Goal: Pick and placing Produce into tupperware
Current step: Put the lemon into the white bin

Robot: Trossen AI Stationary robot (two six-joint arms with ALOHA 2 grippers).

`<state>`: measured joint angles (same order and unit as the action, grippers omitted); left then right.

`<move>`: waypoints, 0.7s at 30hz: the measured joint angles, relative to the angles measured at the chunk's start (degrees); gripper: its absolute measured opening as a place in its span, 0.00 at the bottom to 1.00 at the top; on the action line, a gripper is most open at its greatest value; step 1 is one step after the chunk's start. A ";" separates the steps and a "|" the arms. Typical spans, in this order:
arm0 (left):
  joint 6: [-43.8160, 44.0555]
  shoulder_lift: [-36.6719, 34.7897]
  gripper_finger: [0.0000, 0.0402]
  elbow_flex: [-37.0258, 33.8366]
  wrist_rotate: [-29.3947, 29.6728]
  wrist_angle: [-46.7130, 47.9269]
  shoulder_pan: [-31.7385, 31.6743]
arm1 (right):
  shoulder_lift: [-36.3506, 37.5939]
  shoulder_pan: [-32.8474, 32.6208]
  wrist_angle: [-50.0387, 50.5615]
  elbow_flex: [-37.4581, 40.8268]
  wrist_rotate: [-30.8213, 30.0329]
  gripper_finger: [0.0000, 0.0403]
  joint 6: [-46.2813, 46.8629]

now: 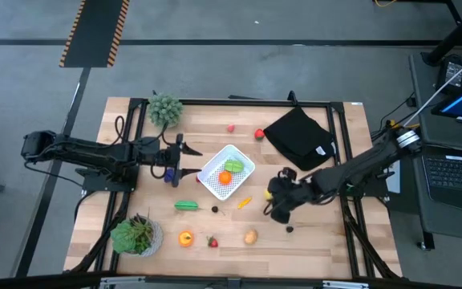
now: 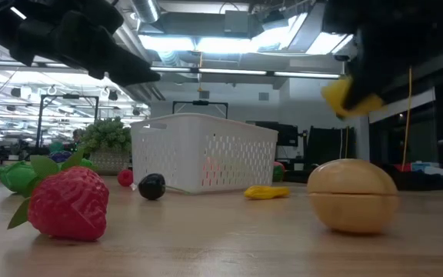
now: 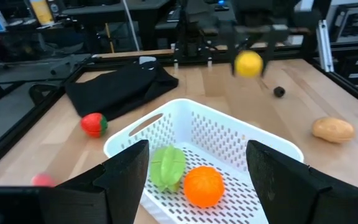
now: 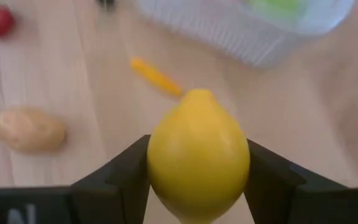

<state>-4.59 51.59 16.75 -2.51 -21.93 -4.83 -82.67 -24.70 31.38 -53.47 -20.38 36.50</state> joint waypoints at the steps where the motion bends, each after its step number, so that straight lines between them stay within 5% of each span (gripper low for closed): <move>1: 0.01 0.00 0.65 0.00 -0.01 0.00 0.27 | 1.25 0.32 -0.19 0.00 -1.25 0.51 -1.55; 7: -0.01 0.00 0.65 0.00 0.01 -0.38 1.47 | 8.26 1.46 -5.54 1.95 -8.40 0.51 -10.70; 12: -0.01 0.00 0.65 0.00 0.01 -0.48 1.67 | 13.34 2.60 -20.62 9.10 -9.08 0.51 -19.39; 21: -0.01 0.00 0.65 0.00 -0.24 -1.25 1.67 | 17.24 7.89 -54.31 26.01 0.66 0.51 -29.34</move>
<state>-4.60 51.59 16.75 -2.76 -23.18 -3.16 -65.43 -16.81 -22.93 -27.46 -19.72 7.15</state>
